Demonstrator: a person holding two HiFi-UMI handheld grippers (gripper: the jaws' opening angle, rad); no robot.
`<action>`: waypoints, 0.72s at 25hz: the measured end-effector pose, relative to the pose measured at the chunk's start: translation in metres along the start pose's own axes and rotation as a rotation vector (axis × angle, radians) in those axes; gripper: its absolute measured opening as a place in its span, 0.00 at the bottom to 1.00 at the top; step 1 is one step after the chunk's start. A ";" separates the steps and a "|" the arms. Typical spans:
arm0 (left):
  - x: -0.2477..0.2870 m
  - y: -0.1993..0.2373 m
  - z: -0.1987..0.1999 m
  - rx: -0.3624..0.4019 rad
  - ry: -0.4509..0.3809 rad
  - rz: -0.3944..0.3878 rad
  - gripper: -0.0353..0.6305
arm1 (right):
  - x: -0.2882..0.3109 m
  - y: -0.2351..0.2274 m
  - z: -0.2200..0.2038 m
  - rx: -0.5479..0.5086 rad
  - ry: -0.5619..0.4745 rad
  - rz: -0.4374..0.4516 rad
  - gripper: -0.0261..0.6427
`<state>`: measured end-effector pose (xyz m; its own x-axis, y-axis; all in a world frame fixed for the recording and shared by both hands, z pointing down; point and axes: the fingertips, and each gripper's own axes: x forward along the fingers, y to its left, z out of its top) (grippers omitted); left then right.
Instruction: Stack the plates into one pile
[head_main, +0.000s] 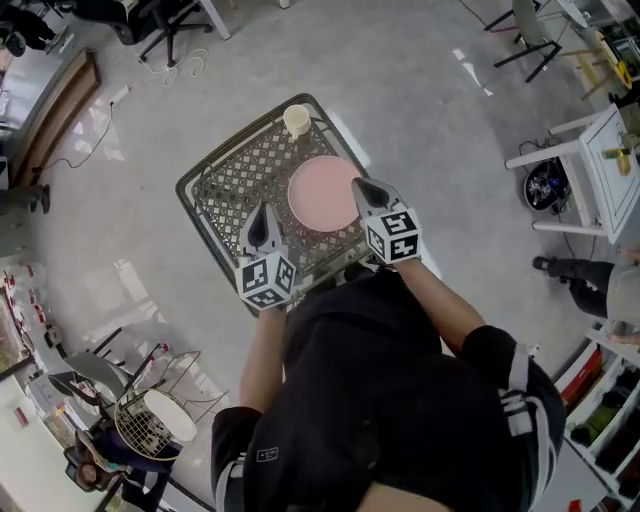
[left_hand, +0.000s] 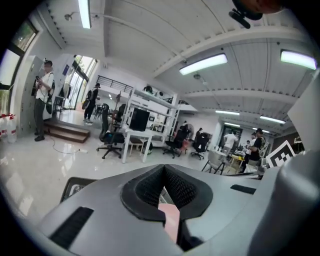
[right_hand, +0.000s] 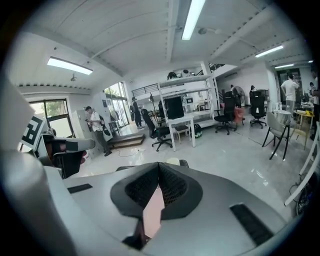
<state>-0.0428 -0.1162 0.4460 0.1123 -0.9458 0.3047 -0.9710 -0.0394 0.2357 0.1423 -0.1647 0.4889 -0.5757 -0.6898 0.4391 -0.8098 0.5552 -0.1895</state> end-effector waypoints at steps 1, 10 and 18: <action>-0.008 -0.002 0.008 0.005 -0.020 -0.007 0.08 | -0.007 0.008 0.006 -0.005 -0.021 0.004 0.06; -0.050 -0.024 0.042 0.087 -0.134 -0.062 0.08 | -0.062 0.064 0.035 0.017 -0.149 0.037 0.06; -0.052 -0.028 0.044 0.085 -0.141 -0.086 0.08 | -0.066 0.069 0.043 0.001 -0.182 0.021 0.05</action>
<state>-0.0310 -0.0799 0.3830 0.1710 -0.9733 0.1532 -0.9741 -0.1437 0.1744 0.1191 -0.1011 0.4088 -0.6034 -0.7509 0.2685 -0.7975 0.5701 -0.1975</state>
